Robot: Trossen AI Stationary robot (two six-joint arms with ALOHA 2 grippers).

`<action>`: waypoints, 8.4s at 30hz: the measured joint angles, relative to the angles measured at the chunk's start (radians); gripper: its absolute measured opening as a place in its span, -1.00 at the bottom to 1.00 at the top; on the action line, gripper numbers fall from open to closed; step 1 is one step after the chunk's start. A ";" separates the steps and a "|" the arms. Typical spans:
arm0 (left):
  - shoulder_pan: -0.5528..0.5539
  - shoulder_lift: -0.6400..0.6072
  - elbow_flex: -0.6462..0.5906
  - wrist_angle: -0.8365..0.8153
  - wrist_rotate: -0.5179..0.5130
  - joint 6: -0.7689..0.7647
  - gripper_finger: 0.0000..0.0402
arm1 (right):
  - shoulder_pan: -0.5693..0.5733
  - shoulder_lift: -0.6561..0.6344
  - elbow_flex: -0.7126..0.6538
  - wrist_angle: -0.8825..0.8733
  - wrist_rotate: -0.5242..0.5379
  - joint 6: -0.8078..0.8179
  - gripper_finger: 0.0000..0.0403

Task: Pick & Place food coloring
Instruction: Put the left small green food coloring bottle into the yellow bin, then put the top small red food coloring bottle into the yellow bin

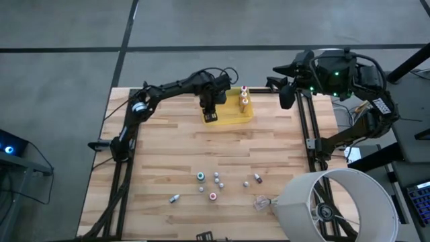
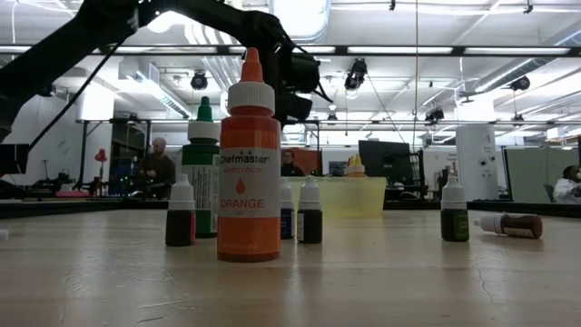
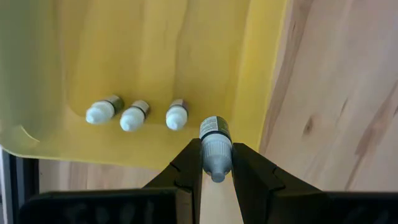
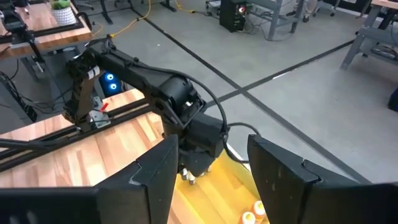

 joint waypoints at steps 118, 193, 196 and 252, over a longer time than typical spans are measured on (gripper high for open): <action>-0.025 -0.001 -0.177 0.138 0.005 0.018 -0.44 | 0.000 0.000 -0.011 0.003 -0.002 -0.030 -0.31; -0.531 -0.536 -0.536 0.077 0.260 -0.316 -0.44 | 0.000 0.000 -0.030 -0.073 -0.012 -0.088 -0.19; -0.513 -0.529 -0.536 0.142 0.259 -0.324 -0.44 | 0.000 0.000 -0.034 -0.073 -0.012 -0.086 -0.18; -0.558 -0.210 -0.469 0.450 0.180 -0.138 -0.44 | 0.000 0.000 -0.078 -0.072 -0.011 -0.025 -0.18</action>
